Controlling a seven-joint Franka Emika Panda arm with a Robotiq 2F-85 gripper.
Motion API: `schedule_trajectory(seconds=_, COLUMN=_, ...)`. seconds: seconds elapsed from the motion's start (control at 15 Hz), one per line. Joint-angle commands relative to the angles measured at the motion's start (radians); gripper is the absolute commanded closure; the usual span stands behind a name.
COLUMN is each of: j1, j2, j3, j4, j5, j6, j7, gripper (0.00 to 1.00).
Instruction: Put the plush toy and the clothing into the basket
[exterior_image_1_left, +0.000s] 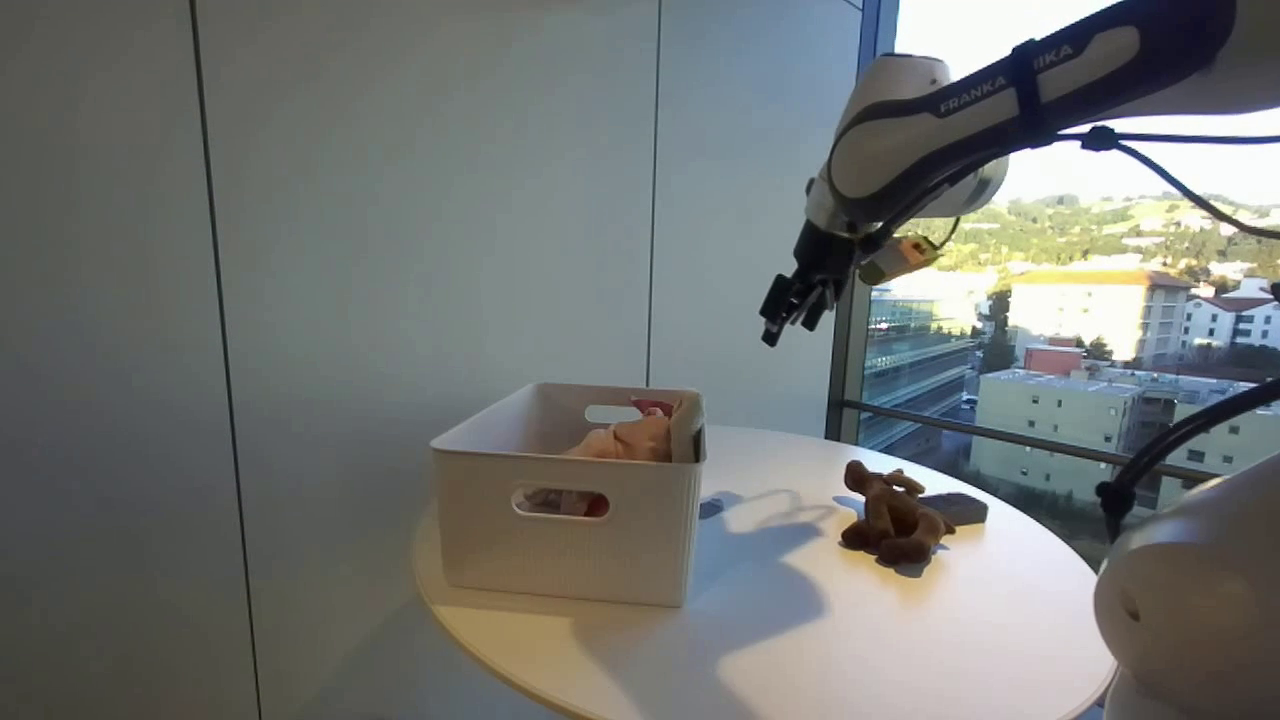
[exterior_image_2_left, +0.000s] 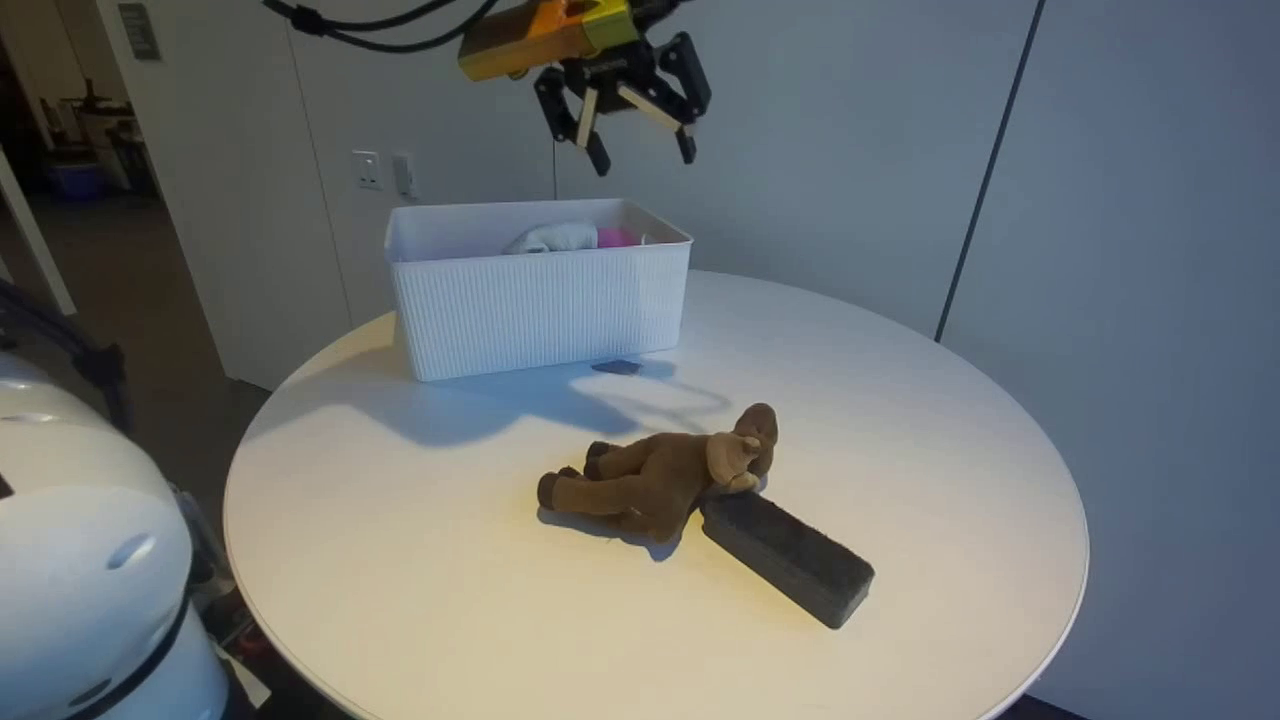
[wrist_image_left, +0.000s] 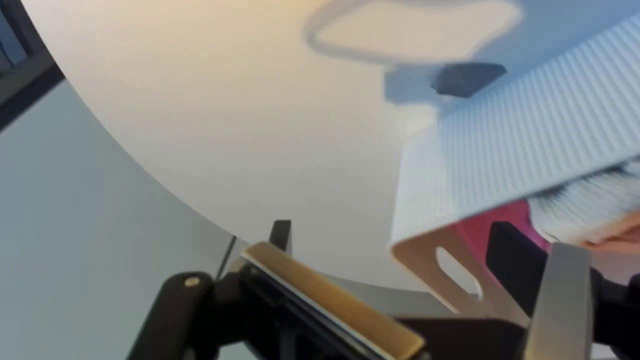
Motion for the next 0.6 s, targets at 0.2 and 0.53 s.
schedule_trajectory(seconds=0.2, j1=-0.186, j2=0.071, j3=-0.095, j4=-0.083, j5=-0.068, j6=-0.092, j7=0.074, gripper=0.00)
schedule_trajectory(seconds=0.53, j1=-0.251, j2=0.164, j3=-0.107, j4=-0.086, j5=-0.078, j6=-0.191, j7=0.211, gripper=0.00)
